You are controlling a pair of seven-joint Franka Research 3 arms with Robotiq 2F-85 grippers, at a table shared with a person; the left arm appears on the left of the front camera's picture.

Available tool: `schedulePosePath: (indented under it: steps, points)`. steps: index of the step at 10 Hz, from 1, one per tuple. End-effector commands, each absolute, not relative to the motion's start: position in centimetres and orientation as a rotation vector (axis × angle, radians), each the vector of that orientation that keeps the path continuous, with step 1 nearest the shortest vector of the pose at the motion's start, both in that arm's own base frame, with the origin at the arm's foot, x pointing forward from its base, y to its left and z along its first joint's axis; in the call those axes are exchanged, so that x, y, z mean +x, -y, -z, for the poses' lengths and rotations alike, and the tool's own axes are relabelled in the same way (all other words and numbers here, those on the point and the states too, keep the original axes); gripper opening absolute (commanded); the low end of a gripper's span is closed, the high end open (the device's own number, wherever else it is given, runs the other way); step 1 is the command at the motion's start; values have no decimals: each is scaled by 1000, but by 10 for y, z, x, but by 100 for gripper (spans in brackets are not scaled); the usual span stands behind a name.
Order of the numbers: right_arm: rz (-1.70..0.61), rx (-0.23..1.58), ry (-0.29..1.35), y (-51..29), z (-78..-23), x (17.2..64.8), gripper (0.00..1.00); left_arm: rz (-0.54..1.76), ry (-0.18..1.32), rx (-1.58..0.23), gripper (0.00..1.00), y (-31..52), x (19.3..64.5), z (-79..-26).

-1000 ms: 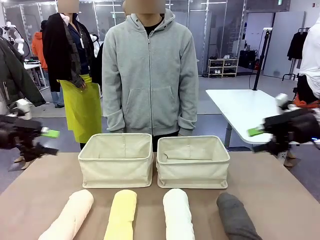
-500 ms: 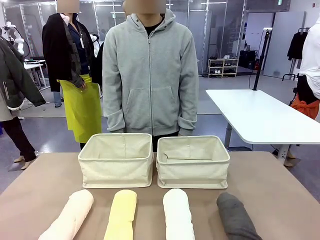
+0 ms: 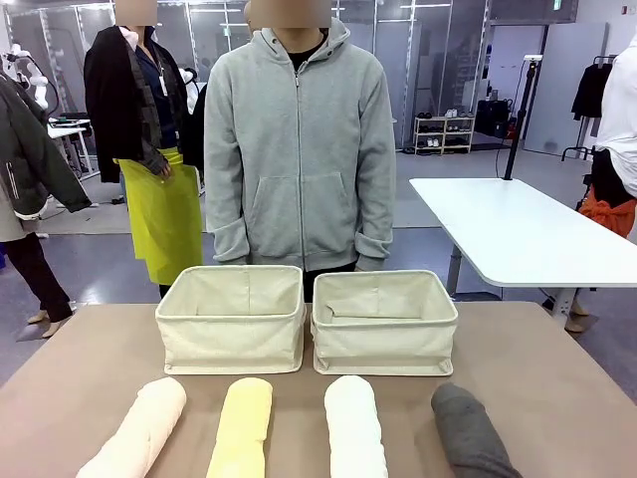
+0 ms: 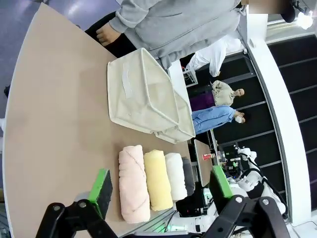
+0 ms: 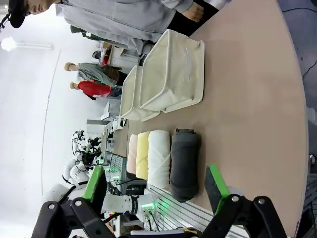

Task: Divide the towels into two baskets.
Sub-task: Pick up one hotel-folded towel and place it in the Fabric basket indicated by the person.

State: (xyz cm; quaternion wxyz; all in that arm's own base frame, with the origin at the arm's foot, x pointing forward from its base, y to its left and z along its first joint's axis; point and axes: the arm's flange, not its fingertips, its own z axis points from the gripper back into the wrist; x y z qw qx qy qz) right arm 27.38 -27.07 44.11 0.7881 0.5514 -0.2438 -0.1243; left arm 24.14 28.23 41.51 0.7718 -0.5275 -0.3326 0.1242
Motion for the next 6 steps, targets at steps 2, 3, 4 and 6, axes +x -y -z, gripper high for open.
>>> schedulePosePath:
  steps: [2,3,4,6]
  points:
    - [273,1205,517,269,-437,279,100,-263,717,-1156,100,-280,245,-414]
    - [273,1205,517,269,-437,279,100,-263,717,-1156,100,-280,245,-414]
    - [273,1205,517,269,-437,279,100,-263,717,-1156,100,-280,245,-414]
    - [273,1205,517,269,-437,279,100,-263,717,-1156,100,-280,245,-414]
